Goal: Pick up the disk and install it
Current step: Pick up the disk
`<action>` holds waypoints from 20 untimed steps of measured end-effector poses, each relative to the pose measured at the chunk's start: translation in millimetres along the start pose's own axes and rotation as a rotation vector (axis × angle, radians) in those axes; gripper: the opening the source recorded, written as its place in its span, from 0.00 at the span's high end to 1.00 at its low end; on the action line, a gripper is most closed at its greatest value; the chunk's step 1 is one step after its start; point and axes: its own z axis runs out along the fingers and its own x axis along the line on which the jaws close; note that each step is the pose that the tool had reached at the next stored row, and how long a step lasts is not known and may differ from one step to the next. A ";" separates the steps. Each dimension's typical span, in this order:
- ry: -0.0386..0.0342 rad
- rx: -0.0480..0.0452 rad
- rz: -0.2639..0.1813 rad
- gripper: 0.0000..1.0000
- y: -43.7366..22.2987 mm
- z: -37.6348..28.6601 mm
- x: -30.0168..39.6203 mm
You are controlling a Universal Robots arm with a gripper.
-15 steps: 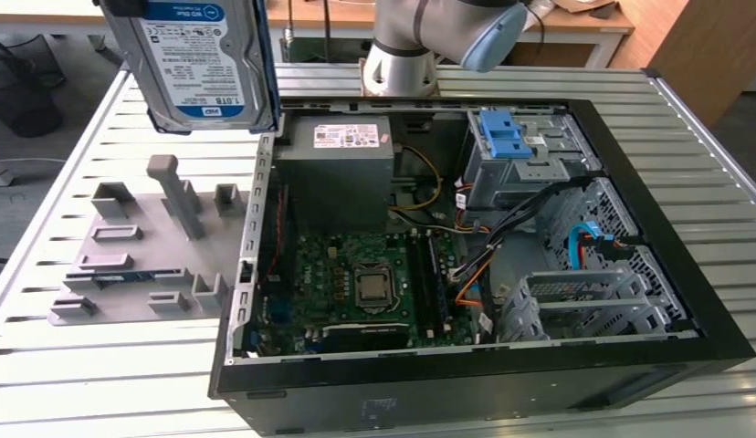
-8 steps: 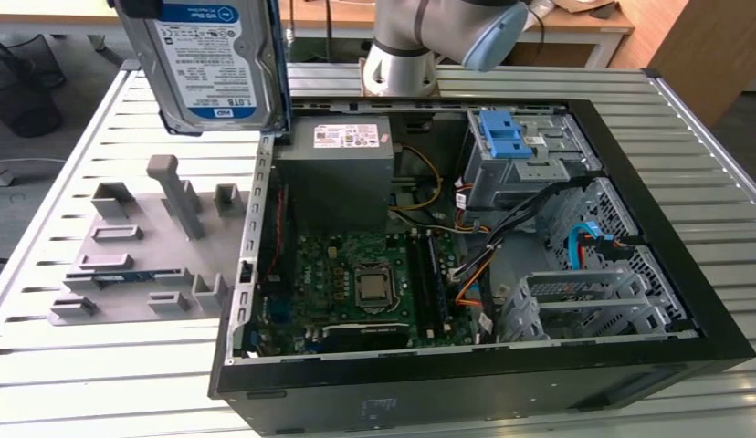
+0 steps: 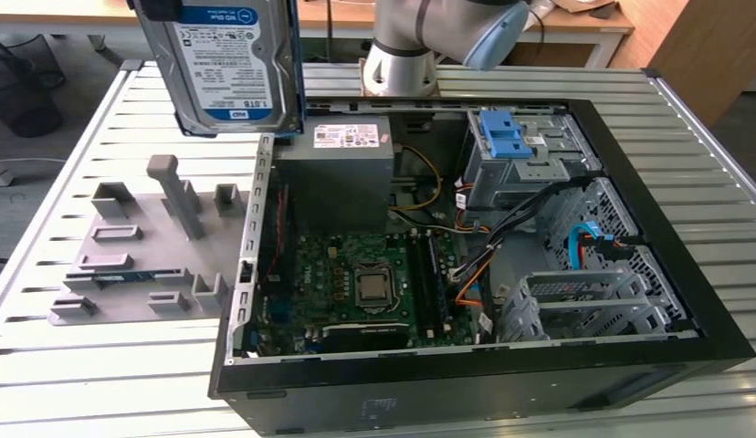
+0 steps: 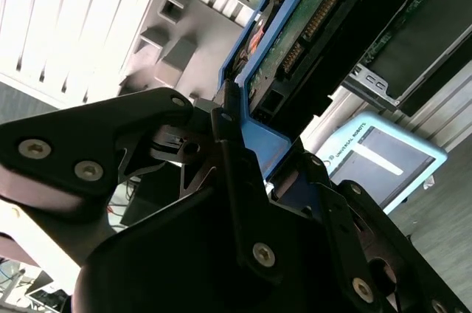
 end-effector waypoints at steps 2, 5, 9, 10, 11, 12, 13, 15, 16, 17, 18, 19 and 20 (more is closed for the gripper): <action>0.0000 -0.0002 0.000 0.64 -3.4 -0.1 0.6; 0.0000 -0.0006 0.000 0.64 -8.6 -0.3 1.6; -0.0001 -0.0010 0.000 0.64 -15.2 -0.4 2.8; 0.0000 -0.0012 0.000 0.64 -16.8 -0.5 3.1; 0.0000 -0.0013 0.000 0.64 -18.5 -0.5 3.5; 0.0000 -0.0014 0.000 0.64 -20.0 -0.6 3.8; -0.0001 -0.0014 0.000 0.64 -21.5 -0.6 4.1; -0.0001 -0.0016 0.000 0.64 -24.4 -0.7 4.7; 0.0000 -0.0017 0.000 0.64 -25.7 -0.7 4.9; 0.0000 -0.0018 0.000 0.64 -27.2 -0.8 5.2; -0.0001 -0.0018 0.000 0.64 -28.5 -0.8 5.5; 0.0000 -0.0018 0.000 0.64 -29.9 -0.9 5.7; 0.0000 -0.0019 0.000 0.64 -31.3 -0.9 6.0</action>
